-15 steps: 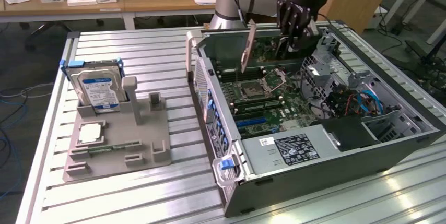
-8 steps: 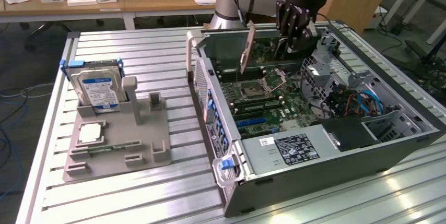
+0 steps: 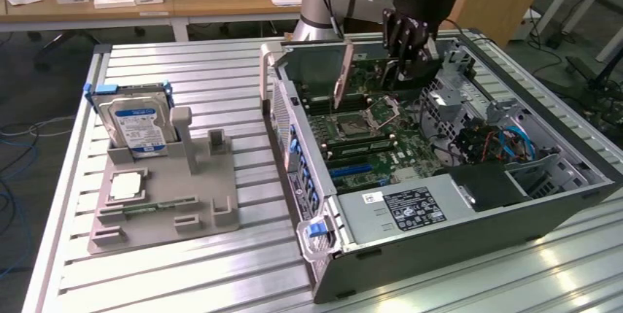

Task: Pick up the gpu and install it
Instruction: 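Insert the gpu into the slot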

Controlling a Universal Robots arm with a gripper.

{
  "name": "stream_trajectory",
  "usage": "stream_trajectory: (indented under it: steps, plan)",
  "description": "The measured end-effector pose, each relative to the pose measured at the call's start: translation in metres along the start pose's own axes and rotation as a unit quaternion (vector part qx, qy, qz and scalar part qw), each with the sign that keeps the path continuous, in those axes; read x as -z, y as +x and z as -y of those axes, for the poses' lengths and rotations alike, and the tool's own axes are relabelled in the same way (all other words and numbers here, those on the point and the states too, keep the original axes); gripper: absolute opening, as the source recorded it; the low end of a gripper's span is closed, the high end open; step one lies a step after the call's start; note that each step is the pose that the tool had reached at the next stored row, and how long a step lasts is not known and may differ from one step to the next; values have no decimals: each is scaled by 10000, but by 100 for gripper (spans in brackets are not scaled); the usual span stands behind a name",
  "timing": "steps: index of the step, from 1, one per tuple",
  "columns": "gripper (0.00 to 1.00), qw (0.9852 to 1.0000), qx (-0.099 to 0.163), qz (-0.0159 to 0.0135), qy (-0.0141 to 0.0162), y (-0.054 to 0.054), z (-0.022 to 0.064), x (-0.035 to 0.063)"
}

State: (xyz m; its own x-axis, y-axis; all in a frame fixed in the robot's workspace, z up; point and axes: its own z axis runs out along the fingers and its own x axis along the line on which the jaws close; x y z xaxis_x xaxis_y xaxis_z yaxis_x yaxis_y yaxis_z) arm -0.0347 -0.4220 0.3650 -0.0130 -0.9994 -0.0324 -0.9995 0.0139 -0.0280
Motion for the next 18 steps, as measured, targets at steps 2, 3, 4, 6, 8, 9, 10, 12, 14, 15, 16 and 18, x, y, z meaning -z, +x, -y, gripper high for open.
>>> stream_trajectory:
  steps: [2, 3, 4, 6, 8, 9, 10, 12, 14, 15, 16, 18]
  plan:
    - [28, 10000, 0, 0, 0, 12, -6, -35]
    - [28, 10000, 0, 0, 0, 26, -11, -52]
    - [28, 10000, -1, 0, 0, 37, -16, -70]
    - [28, 10000, 0, 0, 1, 44, -37, -105]
    - [28, 10000, -7, 0, 5, 45, -54, -142]
    - [28, 10000, -16, -1, 8, 46, -61, -160]
    - [28, 10000, -29, -2, 11, 46, -68, -178]
    - [28, 10000, -57, -1, 16, 48, -78, -214]
    - [28, 10000, -91, -2, 20, 52, -88, -247]
    - [28, 10000, -97, -3, 20, 58, -91, -260]
    - [28, 10000, -97, -4, 20, 68, -94, -273]
    - [28, 9999, -99, -3, 21, 87, -98, -305]
